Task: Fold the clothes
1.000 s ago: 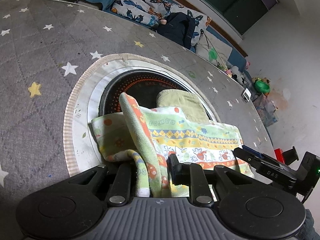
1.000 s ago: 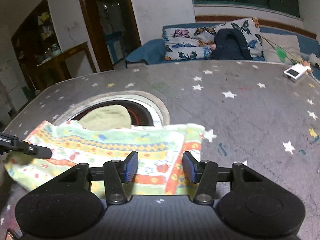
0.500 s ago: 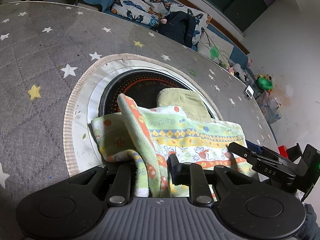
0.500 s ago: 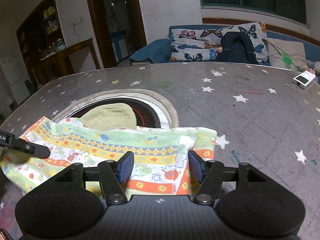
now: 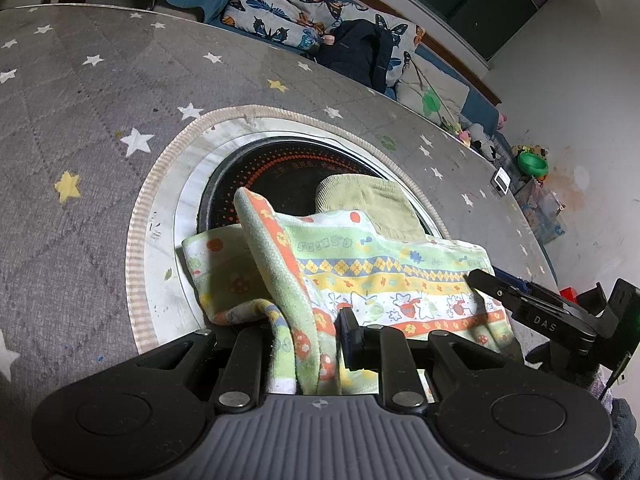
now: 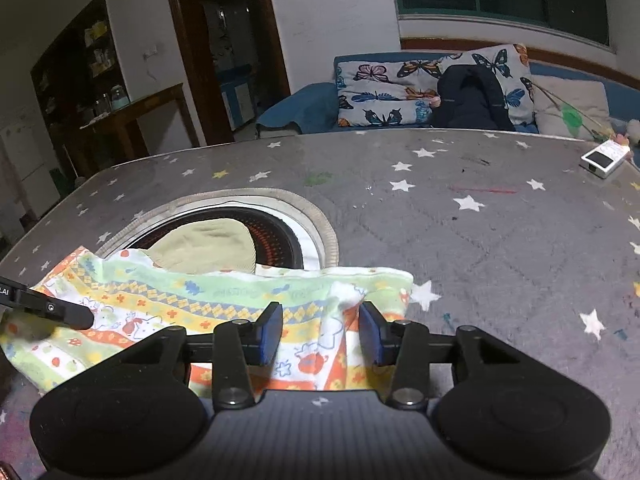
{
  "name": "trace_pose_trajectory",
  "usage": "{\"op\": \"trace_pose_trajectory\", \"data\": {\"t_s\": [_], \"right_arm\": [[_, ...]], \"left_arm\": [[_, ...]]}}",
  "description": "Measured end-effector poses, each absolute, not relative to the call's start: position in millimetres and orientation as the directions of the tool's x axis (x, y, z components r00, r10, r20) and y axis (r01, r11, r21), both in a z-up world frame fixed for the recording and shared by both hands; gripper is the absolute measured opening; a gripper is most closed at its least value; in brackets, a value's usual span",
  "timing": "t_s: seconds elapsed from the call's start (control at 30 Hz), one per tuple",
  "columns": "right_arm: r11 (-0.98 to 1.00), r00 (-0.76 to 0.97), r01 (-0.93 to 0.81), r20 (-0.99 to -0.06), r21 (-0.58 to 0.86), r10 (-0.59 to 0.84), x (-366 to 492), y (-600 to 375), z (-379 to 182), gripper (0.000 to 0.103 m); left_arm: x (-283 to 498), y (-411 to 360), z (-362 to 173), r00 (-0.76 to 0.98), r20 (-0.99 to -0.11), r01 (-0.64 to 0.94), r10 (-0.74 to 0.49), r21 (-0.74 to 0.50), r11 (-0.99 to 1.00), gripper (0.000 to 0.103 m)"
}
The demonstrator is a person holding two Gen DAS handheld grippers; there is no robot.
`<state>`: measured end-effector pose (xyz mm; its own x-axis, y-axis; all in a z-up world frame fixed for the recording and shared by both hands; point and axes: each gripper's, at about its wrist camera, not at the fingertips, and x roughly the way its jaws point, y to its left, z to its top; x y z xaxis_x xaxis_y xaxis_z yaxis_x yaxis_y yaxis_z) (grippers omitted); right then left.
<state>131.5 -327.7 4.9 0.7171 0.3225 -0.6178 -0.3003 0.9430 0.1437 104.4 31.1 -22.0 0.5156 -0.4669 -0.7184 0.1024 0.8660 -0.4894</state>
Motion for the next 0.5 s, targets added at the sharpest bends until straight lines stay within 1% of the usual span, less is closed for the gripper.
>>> {"op": "trace_pose_trajectory", "data": {"t_s": [0.13, 0.17, 0.2, 0.37, 0.43, 0.47, 0.5], "right_arm": [[0.960, 0.755, -0.275, -0.605, 0.057, 0.252, 129.8, -324.4, 7.1, 0.057], [0.962, 0.756, -0.270, -0.607, 0.049, 0.243, 130.3, -324.9, 7.2, 0.064], [0.964, 0.753, -0.262, -0.614, 0.048, 0.235, 131.8, -326.5, 6.4, 0.066], [0.968, 0.743, -0.231, -0.625, 0.096, 0.239, 136.5, -337.7, 1.6, 0.068], [0.962, 0.737, -0.245, -0.622, 0.117, 0.264, 136.0, -338.1, 1.5, 0.060], [0.957, 0.731, -0.256, -0.621, 0.133, 0.282, 135.4, -337.7, 1.5, 0.052], [0.951, 0.722, -0.269, -0.622, 0.154, 0.305, 134.2, -336.2, 1.7, 0.048]], "left_arm": [[104.6, 30.8, -22.0, 0.516, -0.719, 0.106, -0.466, -0.486, 0.868, 0.022], [104.8, 30.9, -22.0, 0.516, -0.719, 0.106, -0.466, -0.486, 0.868, 0.022], [105.0, 30.9, -22.1, 0.516, -0.719, 0.106, -0.466, -0.486, 0.867, 0.022], [107.0, 30.1, -22.4, 0.518, -0.719, 0.108, -0.464, -0.483, 0.869, 0.022], [107.3, 29.5, -22.3, 0.519, -0.720, 0.109, -0.461, -0.479, 0.871, 0.022], [107.5, 29.0, -22.2, 0.520, -0.721, 0.109, -0.459, -0.477, 0.872, 0.022], [107.6, 28.1, -21.8, 0.520, -0.723, 0.109, -0.456, -0.473, 0.874, 0.022]]}}
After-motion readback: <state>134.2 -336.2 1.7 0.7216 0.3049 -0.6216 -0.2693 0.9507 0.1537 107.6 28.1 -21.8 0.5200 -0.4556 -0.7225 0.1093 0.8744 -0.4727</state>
